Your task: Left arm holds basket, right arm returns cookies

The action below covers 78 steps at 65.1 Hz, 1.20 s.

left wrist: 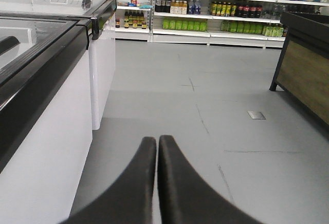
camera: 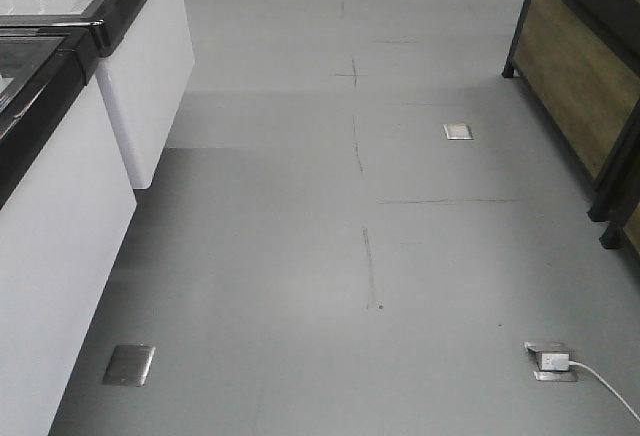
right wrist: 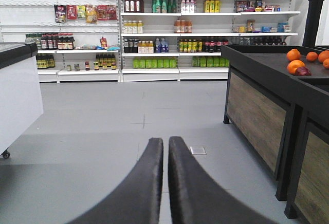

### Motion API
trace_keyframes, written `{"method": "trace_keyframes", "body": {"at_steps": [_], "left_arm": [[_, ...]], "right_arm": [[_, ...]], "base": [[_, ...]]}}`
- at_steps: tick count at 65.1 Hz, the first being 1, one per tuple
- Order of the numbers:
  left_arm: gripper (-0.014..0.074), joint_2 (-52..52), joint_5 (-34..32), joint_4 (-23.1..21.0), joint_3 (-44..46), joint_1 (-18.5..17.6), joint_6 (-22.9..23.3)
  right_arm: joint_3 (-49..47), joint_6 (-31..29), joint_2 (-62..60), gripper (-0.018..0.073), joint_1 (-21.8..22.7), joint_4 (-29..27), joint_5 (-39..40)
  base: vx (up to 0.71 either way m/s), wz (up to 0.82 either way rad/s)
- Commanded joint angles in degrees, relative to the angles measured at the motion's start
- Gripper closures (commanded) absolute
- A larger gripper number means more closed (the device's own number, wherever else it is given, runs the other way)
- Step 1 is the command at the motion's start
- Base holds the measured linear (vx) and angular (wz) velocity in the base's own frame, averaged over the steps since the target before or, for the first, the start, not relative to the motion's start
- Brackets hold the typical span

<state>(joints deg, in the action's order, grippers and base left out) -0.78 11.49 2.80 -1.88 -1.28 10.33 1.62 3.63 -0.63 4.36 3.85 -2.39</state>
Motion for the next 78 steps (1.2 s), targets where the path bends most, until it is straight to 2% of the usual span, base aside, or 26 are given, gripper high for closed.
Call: {"method": "trace_keyframes", "body": {"at_steps": [1, 78], "left_arm": [[0.0602, -0.66, -3.88, -0.45, 1.67, -0.4, -0.02], [0.0602, -0.66, -3.97, -0.45, 1.67, -0.4, -0.02]], "right_arm": [[1.02, -0.16, -0.74, 0.0566, 0.18, 0.61, 4.22], [1.02, -0.16, -0.74, 0.0566, 0.18, 0.61, 4.16]], "base": [[0.0, 0.0], [0.0, 0.0]]}}
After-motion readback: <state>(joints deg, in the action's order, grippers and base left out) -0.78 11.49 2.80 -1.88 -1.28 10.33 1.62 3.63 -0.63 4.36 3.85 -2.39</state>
